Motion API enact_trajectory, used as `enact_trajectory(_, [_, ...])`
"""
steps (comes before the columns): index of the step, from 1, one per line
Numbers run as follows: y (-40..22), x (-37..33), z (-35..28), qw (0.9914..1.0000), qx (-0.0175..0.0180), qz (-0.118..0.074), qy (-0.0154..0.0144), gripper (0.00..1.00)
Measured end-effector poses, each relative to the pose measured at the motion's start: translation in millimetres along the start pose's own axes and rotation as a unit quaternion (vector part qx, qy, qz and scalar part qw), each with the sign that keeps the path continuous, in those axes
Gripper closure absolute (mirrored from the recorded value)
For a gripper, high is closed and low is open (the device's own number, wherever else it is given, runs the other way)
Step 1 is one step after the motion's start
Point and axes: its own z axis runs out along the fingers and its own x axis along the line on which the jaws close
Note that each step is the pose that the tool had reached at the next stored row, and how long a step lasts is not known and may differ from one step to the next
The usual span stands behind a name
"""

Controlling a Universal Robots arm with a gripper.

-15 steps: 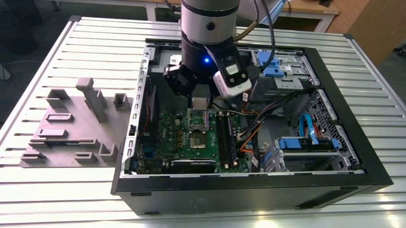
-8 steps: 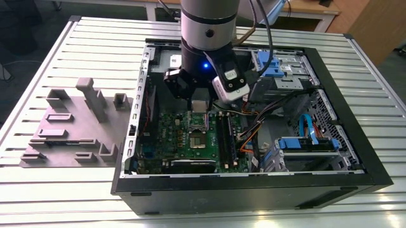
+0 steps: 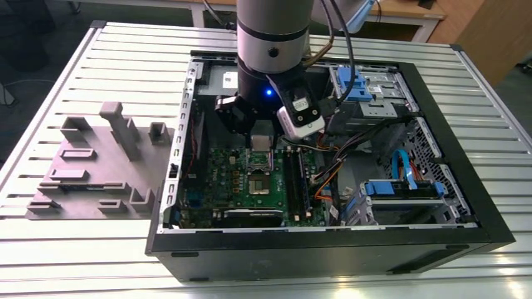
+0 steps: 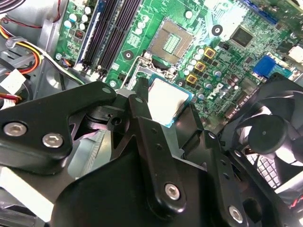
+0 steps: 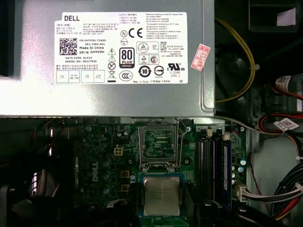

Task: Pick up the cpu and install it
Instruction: 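Place the cpu into insertion slot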

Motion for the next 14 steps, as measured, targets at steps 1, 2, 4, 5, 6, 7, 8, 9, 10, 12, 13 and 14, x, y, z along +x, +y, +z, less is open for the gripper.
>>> enact_trajectory(1, [0.0,0.0,0.2,1.00000,-0.0001,0.000,0.0000,0.53])
enact_trajectory(2, [-0.1,0.0,0.6,1.00000,-0.0002,0.000,-0.0001,0.53])
enact_trajectory(4, [-0.6,0.1,1.6,1.00000,-0.0003,0.000,-0.0001,0.53])
enact_trajectory(5, [-0.8,0.0,1.9,1.00000,-0.0002,0.000,-0.0001,0.53])
enact_trajectory(6, [-0.9,0.0,2.0,1.00000,-0.0002,0.000,-0.0001,0.53])
enact_trajectory(7, [-0.9,0.0,2.0,1.00000,-0.0002,0.000,-0.0001,0.53])
enact_trajectory(8, [-0.9,0.0,2.2,1.00000,-0.0002,0.000,-0.0001,0.53])
enact_trajectory(9, [-0.9,0.0,2.3,1.00000,-0.0002,0.000,-0.0001,0.53])
enact_trajectory(10, [-0.9,0.0,2.3,1.00000,-0.0002,0.000,-0.0001,0.53])
enact_trajectory(12, [-0.9,0.0,2.7,1.00000,-0.0003,0.000,-0.0002,0.53])
enact_trajectory(13, [-0.9,0.1,3.4,1.00000,-0.0005,0.000,-0.0003,0.53])
enact_trajectory(14, [-1.0,0.2,4.0,1.00000,-0.0004,0.000,-0.0004,0.53])
